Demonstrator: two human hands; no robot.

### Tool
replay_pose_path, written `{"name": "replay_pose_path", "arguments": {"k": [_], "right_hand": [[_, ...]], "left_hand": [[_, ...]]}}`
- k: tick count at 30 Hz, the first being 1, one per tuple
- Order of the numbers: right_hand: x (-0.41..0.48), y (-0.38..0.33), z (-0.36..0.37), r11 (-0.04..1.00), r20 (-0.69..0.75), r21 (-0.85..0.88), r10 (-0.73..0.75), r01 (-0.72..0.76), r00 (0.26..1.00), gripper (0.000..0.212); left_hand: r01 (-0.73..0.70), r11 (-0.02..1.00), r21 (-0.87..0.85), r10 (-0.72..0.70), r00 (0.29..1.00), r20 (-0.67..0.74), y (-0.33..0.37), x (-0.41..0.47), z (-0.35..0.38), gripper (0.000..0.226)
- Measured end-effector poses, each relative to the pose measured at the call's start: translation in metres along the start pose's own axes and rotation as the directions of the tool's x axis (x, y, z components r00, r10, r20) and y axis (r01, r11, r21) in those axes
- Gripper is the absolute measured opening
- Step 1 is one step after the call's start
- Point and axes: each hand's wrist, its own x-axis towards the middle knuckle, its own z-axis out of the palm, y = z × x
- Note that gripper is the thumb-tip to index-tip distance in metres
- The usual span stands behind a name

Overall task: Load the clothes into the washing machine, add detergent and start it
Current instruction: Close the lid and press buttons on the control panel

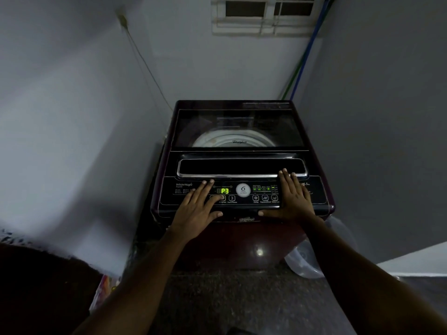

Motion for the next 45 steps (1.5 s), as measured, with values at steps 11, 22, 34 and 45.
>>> {"name": "replay_pose_path", "arguments": {"k": [11, 22, 34, 45], "right_hand": [[0.0, 0.001, 0.0, 1.0, 0.024, 0.013, -0.004, 0.004, 1.0, 0.147], [0.0, -0.002, -0.001, 1.0, 0.017, 0.003, 0.012, -0.013, 1.0, 0.147], [-0.002, -0.002, -0.002, 1.0, 0.028, 0.003, 0.005, -0.005, 1.0, 0.147], [-0.002, -0.003, -0.003, 1.0, 0.02, 0.009, 0.013, -0.013, 1.0, 0.148]], "left_hand": [[-0.022, 0.999, 0.041, 0.022, 1.0, 0.0, 0.007, 0.004, -0.004, 0.052], [0.037, 0.998, -0.049, -0.034, 0.997, 0.063, 0.007, 0.002, -0.004, 0.05], [0.029, 0.999, 0.021, -0.032, 0.988, 0.154, 0.016, 0.006, -0.021, 0.056], [0.053, 0.998, -0.024, -0.046, 0.968, 0.246, 0.017, 0.012, -0.036, 0.058]]}}
